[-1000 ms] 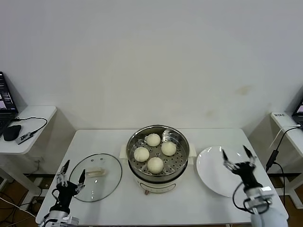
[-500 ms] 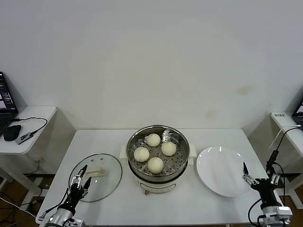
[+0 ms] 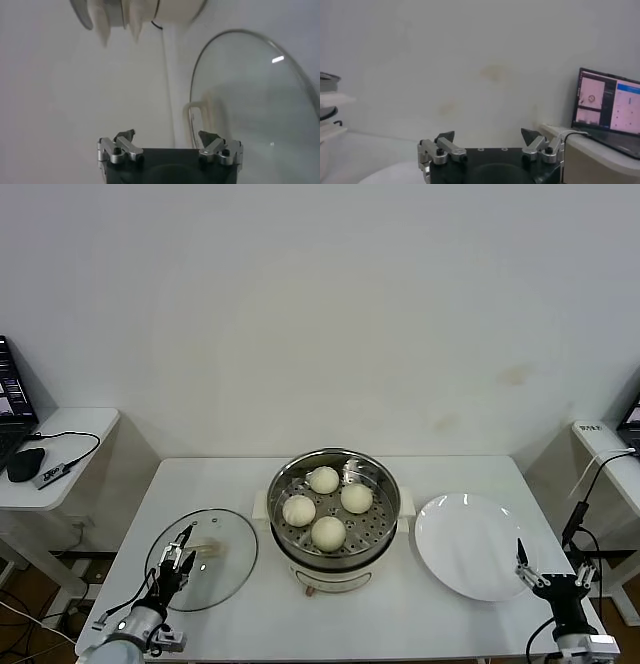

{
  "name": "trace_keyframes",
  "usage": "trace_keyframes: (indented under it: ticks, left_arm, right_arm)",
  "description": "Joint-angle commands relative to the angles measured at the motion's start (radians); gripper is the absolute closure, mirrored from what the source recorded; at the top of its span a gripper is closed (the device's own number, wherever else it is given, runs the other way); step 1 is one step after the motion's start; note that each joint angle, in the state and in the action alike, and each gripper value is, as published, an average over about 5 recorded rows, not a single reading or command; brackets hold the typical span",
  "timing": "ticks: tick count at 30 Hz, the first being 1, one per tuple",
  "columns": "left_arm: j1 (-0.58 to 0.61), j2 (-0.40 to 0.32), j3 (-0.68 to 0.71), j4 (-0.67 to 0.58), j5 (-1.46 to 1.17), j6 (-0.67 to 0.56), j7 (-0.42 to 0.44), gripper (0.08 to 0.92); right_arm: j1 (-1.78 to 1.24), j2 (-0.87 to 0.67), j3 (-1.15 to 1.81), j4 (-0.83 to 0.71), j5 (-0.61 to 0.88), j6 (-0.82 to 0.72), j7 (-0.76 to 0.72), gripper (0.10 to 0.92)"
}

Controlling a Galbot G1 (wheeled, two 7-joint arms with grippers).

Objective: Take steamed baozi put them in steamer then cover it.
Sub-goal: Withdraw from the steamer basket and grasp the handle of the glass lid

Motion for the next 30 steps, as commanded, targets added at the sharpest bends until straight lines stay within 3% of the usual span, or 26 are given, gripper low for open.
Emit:
trace_keyframes:
  ticks: [1,9,22,30]
  left_arm:
    - [-0.128,0.000,0.029,0.087,0.032,0.011,0.021,0.177]
    - [-0.189,-0.014,0.045,0.151,0.023,0.022,0.024,0.177]
    - [-0.192,-0.041,0.055,0.197,-0.012,0.029,-0.009,0.186]
    - [-0.187,-0.053,0.055,0.210,-0.016,0.028,-0.030,0.389]
  right_arm:
    - [-0.007,0.016,0.006,-0.001,-0.015,0.007,-0.006,0.203]
    - [-0.010,0.023,-0.002,-0.008,-0.029,0.014,-0.008,0.203]
    - [-0.009,0.033,-0.014,-0.018,-0.048,0.025,-0.009,0.203]
    - [-0.011,0.037,-0.024,-0.015,-0.058,0.030,-0.009,0.203]
